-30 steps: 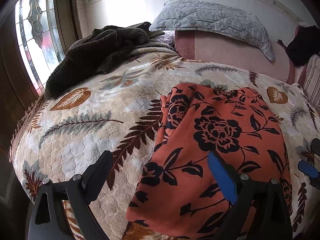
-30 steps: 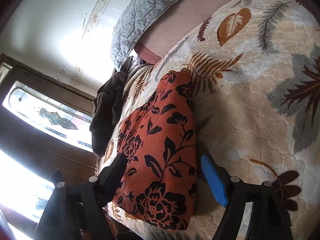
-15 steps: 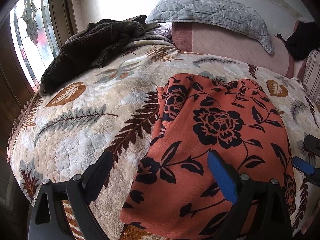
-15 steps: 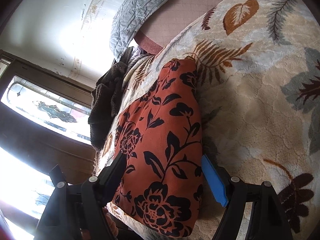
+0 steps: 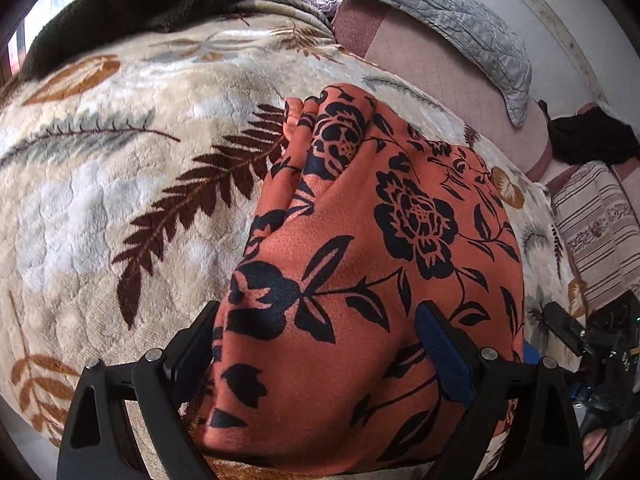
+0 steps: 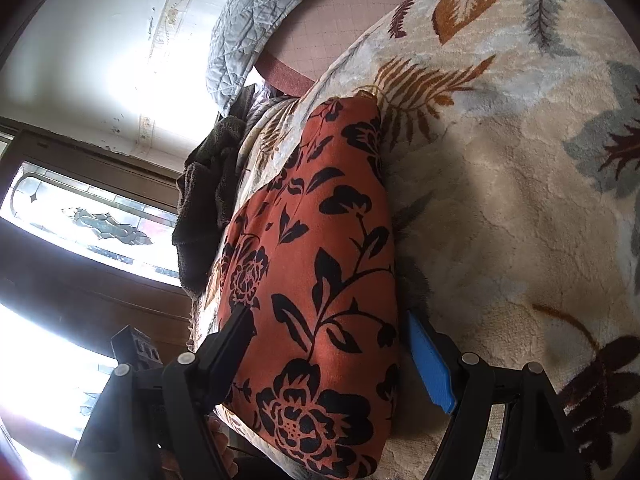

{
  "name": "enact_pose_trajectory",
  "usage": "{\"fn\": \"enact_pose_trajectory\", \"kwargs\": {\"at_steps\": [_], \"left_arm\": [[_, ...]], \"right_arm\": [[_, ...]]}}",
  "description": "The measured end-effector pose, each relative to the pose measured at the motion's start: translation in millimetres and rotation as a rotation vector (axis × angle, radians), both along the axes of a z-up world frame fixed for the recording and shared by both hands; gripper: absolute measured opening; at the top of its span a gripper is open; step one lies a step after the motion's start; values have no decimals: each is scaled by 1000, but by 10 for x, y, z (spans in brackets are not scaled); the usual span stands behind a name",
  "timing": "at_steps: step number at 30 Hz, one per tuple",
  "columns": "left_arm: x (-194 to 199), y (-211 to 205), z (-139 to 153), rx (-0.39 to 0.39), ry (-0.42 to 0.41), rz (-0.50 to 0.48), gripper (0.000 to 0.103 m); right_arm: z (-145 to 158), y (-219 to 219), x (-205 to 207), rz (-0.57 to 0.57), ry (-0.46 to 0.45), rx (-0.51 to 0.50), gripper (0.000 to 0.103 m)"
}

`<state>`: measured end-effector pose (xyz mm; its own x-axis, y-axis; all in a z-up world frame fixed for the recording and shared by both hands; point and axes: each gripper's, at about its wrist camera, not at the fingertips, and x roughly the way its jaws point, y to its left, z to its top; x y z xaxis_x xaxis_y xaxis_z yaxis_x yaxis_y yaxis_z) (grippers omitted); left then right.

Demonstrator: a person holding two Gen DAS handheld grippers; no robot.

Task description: Fold small clothes

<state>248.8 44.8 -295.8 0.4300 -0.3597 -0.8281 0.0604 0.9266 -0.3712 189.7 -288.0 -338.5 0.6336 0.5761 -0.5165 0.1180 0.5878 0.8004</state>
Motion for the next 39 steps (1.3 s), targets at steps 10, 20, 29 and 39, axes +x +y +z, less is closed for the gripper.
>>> {"fn": "enact_pose_trajectory", "kwargs": {"at_steps": [10, 20, 29, 39], "left_arm": [[-23, -40, -38, -20, 16, -15, 95], [-49, -5, -17, -23, -2, -17, 92], [-58, -32, 1, 1, -24, 0, 88], [-71, -131, 85, 85, -66, -1, 87]], "right_arm": [[-133, 134, 115, 21, 40, 10, 80], [-158, 249, 162, 12, 21, -45, 75], [-158, 275, 160, 6, 16, -60, 72], [-161, 291, 160, 3, 13, -72, 72]]}}
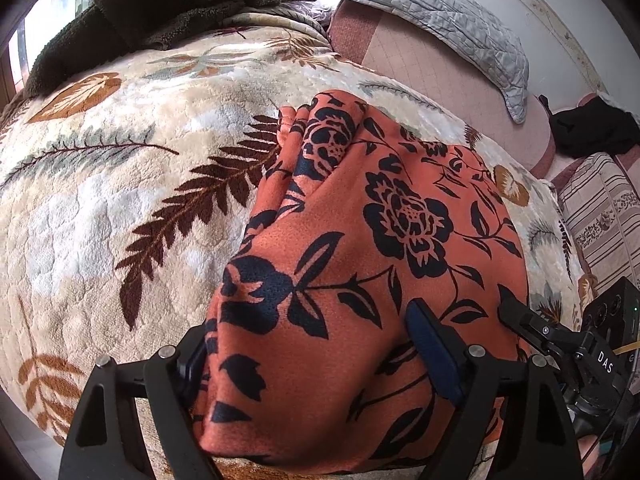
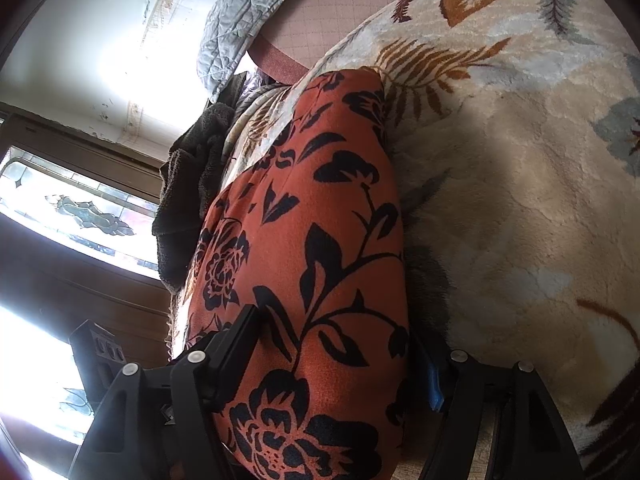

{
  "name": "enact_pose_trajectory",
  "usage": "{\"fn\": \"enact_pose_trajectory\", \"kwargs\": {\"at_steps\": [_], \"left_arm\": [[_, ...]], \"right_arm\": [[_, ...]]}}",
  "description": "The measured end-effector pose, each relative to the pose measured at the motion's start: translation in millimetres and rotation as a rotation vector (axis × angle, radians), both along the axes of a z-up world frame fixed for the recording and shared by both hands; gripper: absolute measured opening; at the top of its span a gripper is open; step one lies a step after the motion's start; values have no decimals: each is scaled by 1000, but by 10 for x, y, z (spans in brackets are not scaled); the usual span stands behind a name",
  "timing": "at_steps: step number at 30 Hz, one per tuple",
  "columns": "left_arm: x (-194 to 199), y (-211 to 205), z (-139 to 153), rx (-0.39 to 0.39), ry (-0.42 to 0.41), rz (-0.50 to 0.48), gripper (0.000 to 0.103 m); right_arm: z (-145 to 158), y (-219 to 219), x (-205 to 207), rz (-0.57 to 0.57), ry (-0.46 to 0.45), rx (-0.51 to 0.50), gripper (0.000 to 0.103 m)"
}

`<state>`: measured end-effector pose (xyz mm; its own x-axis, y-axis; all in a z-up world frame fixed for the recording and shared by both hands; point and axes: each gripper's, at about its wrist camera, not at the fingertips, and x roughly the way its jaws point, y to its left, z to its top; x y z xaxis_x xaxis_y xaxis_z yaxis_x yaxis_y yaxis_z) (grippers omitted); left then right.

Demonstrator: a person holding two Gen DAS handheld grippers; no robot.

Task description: Fold small clothes

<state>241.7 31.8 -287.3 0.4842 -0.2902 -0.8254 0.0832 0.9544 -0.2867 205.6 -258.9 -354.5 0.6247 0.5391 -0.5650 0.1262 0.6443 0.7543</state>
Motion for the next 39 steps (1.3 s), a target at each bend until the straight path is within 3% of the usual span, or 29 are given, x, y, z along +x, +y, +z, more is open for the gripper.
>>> {"fn": "enact_pose_trajectory", "kwargs": {"at_steps": [7, 28, 39], "left_arm": [[-6, -53, 37, 41, -23, -12, 87], [-13, -49, 6, 27, -11, -13, 87], [180, 163, -160, -196, 105, -22, 89]], "right_arm": [[-4, 8, -1, 0, -4, -5, 72], [-6, 15, 4, 0, -4, -4, 71], [-22, -29, 247, -34, -5, 34, 74]]}}
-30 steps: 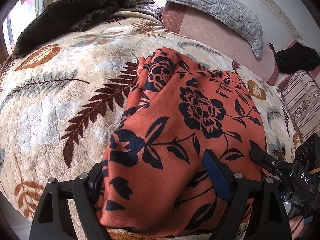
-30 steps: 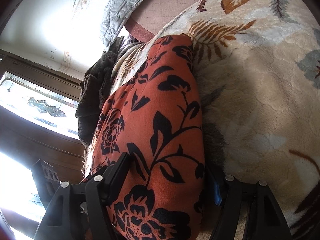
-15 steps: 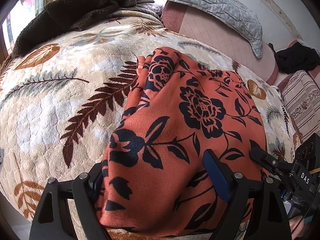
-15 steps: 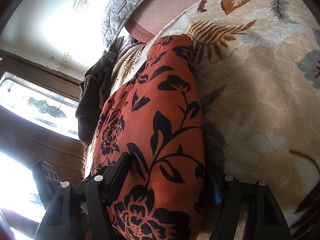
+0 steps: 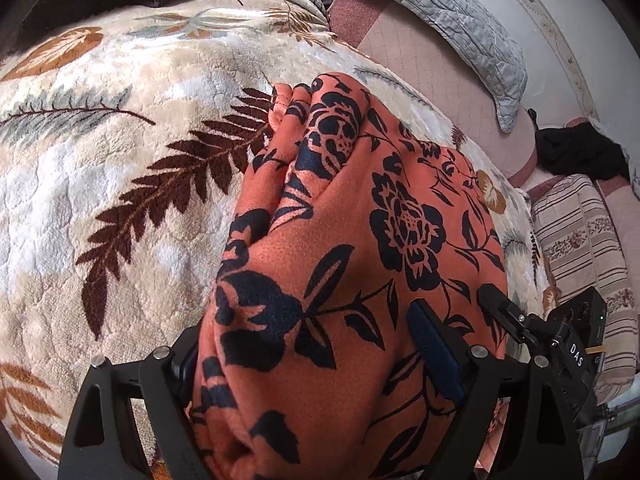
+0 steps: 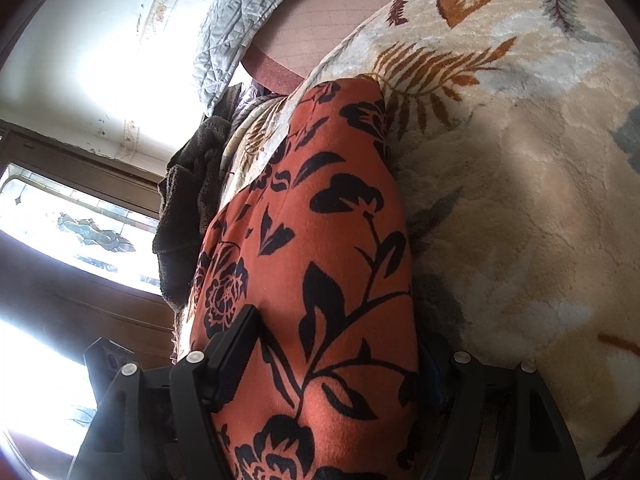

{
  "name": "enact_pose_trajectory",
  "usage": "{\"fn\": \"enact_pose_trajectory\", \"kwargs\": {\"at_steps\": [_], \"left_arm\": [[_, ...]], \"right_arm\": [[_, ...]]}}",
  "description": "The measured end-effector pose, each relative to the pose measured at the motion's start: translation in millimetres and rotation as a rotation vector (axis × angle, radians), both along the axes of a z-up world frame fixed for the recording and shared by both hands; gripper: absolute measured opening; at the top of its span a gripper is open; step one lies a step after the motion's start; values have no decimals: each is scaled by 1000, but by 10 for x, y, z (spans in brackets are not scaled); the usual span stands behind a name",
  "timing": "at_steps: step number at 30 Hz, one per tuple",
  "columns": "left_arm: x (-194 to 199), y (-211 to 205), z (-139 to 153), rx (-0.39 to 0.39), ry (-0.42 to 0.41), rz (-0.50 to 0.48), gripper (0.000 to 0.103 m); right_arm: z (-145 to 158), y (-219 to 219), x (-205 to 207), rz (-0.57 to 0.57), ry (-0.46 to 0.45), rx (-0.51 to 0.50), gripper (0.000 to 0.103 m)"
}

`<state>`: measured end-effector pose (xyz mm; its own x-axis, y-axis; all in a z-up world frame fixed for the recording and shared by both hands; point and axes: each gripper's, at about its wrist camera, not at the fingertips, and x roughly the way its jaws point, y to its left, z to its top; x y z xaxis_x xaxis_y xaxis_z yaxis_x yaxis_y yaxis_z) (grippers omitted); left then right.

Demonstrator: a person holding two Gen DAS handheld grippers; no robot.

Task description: Fold small clothes

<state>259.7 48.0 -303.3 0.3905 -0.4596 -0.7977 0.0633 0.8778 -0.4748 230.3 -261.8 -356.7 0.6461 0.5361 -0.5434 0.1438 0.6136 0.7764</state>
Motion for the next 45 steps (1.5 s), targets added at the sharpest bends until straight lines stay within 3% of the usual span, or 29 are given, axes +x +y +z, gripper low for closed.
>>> {"fn": "enact_pose_trajectory", "kwargs": {"at_steps": [2, 7, 10, 13, 17, 21, 24, 26, 29, 30, 33, 35, 37, 40, 41, 44, 45], "left_arm": [[-12, -1, 6, 2, -12, 1, 71], [-95, -87, 146, 19, -94, -17, 49], [-160, -207, 284, 52, -164, -35, 44], [-208, -349, 386, 32, -210, -66, 41], [-331, -664, 470, 29, -256, -110, 41], [-525, -1176, 488, 108, -310, -202, 41], [-672, -1524, 351, 204, -287, -285, 41], [-746, -1656, 274, 298, -302, -300, 54], [-757, -1656, 312, 331, -306, -314, 62], [-770, -1599, 345, 332, -298, -305, 63], [-846, -1394, 517, 333, -282, -240, 63], [-908, -1273, 701, 321, -326, -197, 65], [-944, -1219, 859, 359, -397, -159, 66], [-910, -1273, 867, 481, -456, -141, 68], [-853, -1312, 779, 527, -437, -151, 68], [-751, -1426, 352, 696, -323, -207, 69], [-784, -1420, 306, 710, -326, -209, 69]], "right_arm": [[8, 1, 43, 7, -7, -2, 72], [87, 36, 33, 3, -27, -50, 48], [223, 36, -22, -2, -71, -88, 42], [415, -44, -123, -22, -133, -139, 40], [624, -339, -283, -59, -195, -149, 40], [629, -698, -438, -103, -186, -147, 40], [474, -966, -554, -115, -109, -156, 40], [256, -1153, -539, -121, -21, -118, 43], [44, -1324, -553, -152, 77, -47, 61], [72, -1351, -580, -159, 70, -41, 61], [355, -1382, -724, -223, 8, -149, 62], [603, -1361, -884, -253, -91, -208, 62], [796, -1273, -1010, -215, -195, -223, 62], [913, -1061, -1097, -144, -249, -268, 51], [870, -989, -1063, -114, -217, -267, 42], [429, -793, -823, -31, 23, -243, 39], [400, -762, -844, -45, 23, -272, 31]]}}
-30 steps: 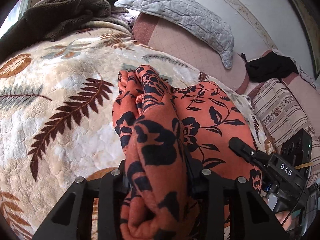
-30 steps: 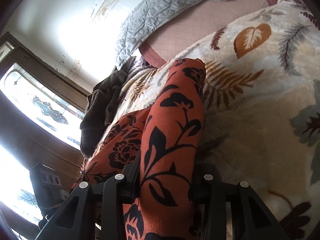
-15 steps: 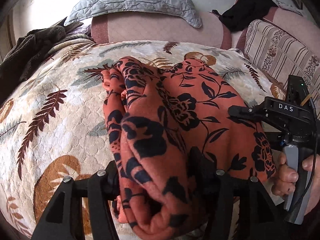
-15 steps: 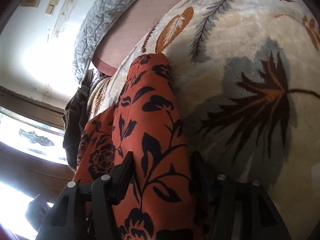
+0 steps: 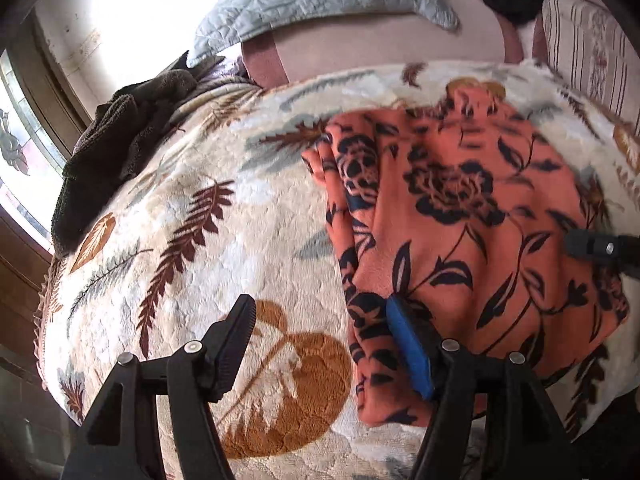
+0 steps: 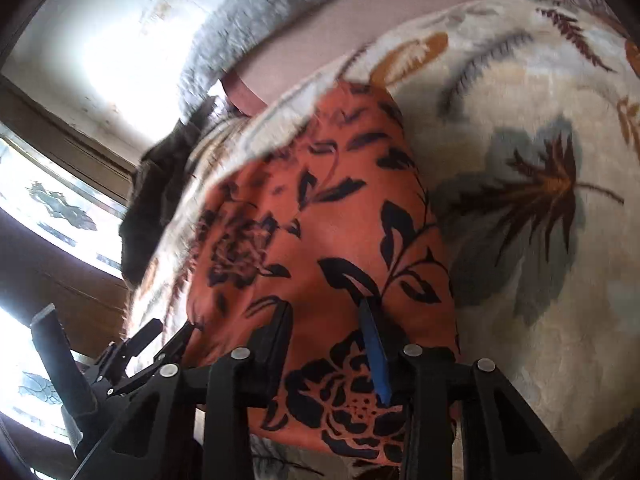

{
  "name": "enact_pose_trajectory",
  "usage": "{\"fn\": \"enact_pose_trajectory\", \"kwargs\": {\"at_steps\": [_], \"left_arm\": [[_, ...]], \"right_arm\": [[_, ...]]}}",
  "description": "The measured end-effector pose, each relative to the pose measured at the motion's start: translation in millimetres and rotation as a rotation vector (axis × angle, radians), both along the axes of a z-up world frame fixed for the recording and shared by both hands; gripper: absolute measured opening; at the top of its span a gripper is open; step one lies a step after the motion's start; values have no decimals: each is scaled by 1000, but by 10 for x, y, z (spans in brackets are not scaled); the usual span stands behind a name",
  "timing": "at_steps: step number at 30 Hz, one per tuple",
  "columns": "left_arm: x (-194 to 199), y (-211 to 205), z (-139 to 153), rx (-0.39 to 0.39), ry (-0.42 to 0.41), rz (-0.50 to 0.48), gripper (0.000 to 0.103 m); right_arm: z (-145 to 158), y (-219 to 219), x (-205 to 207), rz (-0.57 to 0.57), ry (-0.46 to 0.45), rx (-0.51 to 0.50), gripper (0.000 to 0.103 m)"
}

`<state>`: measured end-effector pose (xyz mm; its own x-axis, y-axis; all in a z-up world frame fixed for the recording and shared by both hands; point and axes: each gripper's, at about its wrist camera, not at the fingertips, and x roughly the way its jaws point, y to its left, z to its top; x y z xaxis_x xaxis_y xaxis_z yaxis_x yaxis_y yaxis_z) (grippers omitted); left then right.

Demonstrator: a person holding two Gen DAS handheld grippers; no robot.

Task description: Fold small clothes

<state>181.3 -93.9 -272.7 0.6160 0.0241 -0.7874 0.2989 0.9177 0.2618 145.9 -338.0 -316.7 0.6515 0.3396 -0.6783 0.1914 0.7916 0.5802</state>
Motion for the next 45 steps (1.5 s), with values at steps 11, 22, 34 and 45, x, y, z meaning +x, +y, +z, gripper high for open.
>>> {"fn": "enact_pose_trajectory", "kwargs": {"at_steps": [11, 22, 34, 45], "left_arm": [[-627, 167, 1019, -151, -185, -1, 74], [-1461, 407, 2071, -256, -428, 30, 100], [-1955, 606, 2584, -242, -521, 110, 103], [-2110, 698, 2719, -264, -548, 107, 103]], "right_arm": [[981, 324, -837, -40, -203, -237, 49], [1915, 633, -1728, -120, -404, -379, 70], [2455, 867, -2366, -133, -459, -443, 70], [2665, 1089, -2570, -124, -512, -528, 70]]}}
